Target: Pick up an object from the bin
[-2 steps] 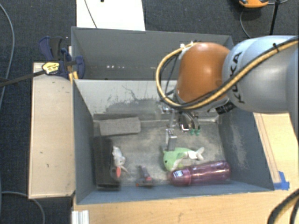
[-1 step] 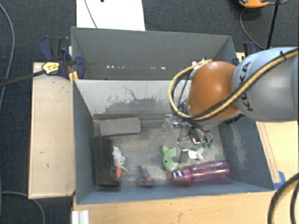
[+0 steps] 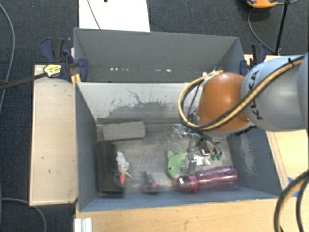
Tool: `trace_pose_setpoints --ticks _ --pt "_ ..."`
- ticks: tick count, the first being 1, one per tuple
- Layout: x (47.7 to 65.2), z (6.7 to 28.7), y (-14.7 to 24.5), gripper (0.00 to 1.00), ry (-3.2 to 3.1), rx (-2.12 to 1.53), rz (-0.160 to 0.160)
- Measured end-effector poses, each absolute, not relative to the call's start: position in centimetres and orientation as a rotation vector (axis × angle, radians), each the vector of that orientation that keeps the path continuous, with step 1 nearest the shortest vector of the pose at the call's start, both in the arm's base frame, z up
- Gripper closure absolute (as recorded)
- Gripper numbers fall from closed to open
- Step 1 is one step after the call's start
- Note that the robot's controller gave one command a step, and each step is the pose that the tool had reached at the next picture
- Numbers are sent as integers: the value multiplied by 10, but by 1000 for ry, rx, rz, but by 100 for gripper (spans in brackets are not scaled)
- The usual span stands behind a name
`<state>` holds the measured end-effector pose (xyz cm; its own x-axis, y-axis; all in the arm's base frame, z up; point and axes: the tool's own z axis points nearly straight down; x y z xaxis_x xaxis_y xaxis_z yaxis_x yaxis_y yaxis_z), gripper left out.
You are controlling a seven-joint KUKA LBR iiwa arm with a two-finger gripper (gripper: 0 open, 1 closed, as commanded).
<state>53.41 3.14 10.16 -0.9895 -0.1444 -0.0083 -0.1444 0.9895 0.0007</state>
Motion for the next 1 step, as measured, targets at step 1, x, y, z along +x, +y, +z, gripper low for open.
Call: trace_pose_setpoints --ticks 1 --pt "532 97 22 0 3111 -393 2"
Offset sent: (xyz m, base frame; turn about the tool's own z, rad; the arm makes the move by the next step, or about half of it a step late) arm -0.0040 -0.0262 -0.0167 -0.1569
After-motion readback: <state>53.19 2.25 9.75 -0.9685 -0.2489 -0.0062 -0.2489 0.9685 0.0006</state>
